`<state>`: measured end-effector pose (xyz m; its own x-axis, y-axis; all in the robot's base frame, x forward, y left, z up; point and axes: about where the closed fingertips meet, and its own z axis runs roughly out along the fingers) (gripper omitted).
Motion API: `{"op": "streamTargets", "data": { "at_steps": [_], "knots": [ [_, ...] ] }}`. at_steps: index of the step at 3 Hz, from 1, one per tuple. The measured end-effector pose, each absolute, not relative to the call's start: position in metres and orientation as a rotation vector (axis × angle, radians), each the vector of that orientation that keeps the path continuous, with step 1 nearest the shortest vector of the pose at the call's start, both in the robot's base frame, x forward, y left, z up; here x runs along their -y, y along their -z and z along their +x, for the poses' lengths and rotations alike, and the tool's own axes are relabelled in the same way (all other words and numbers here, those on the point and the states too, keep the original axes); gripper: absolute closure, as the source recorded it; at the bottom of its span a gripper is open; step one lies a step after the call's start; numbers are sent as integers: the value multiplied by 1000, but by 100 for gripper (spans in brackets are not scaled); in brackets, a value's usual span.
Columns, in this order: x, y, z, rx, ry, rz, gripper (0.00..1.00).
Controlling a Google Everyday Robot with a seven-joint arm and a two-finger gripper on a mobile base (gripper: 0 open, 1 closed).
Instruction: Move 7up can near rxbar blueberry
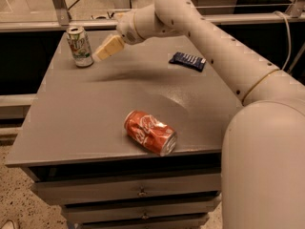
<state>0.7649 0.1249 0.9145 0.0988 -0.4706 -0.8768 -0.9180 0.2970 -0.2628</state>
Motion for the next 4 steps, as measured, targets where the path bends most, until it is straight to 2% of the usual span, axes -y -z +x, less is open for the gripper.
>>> {"op": "streamTargets", "data": {
  "at_steps": [2, 3, 4],
  "knots": [
    [-193, -905, 754, -1493, -664, -1351, 0],
    [-215, -899, 749, -1477, -725, -1351, 15],
    [-231, -899, 746, -1456, -765, -1348, 39]
  ]
}}
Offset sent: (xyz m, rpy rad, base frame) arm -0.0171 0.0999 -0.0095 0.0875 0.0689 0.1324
